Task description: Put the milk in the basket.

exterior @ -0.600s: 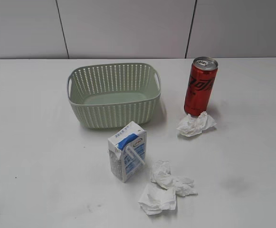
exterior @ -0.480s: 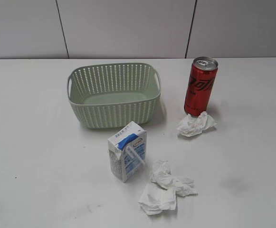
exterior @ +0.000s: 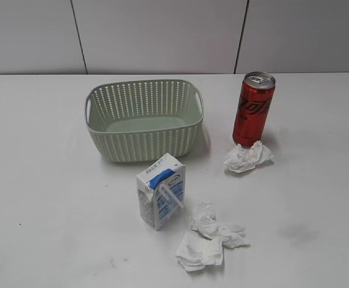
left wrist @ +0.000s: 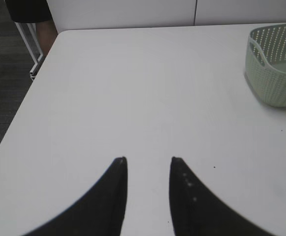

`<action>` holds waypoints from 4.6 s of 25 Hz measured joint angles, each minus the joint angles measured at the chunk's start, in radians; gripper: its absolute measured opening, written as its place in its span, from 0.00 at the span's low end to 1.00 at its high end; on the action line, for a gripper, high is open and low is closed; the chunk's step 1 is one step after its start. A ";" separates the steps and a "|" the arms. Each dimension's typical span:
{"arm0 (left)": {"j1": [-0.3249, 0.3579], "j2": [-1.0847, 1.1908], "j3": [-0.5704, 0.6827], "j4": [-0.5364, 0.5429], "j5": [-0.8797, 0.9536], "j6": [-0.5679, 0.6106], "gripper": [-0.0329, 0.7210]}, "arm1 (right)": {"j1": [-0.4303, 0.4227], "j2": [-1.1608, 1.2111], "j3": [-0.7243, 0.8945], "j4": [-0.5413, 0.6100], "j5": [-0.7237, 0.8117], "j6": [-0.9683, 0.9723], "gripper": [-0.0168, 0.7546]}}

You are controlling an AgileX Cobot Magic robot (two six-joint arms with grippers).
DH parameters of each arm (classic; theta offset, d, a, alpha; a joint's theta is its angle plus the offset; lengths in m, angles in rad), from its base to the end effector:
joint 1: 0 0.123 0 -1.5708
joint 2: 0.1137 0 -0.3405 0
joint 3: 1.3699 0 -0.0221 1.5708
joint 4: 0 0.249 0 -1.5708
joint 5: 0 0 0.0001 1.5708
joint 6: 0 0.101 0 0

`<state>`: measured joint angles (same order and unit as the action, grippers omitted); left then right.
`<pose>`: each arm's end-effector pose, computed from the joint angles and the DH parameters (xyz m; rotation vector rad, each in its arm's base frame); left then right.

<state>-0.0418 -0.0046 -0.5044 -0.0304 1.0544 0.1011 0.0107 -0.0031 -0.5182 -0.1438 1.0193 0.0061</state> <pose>-0.0544 -0.0004 0.2734 0.1463 2.0233 0.0011 -0.0546 -0.0129 0.2814 0.0003 1.9772 -0.1593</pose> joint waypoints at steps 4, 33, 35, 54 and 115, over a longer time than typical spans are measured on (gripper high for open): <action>0.000 0.000 0.000 0.000 0.000 0.000 0.34 | 0.000 0.071 -0.037 0.000 -0.134 0.000 0.79; 0.000 0.000 0.000 0.000 0.000 0.000 0.34 | 0.239 0.954 -0.275 0.319 -0.339 -0.175 0.79; 0.000 0.000 0.000 0.000 0.000 0.000 0.34 | 0.304 0.994 -0.294 0.319 -0.336 -0.153 0.79; 0.000 0.000 0.000 0.000 0.000 0.000 0.34 | 0.723 1.442 -0.650 0.208 -0.162 0.051 0.79; 0.000 0.000 0.000 0.000 0.000 0.000 0.34 | 0.846 2.048 -1.031 0.216 0.011 1.219 0.79</action>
<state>-0.0418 -0.0046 -0.5044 -0.0304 1.0544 0.1011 0.8562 2.0451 -1.5491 0.0725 1.0304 1.2249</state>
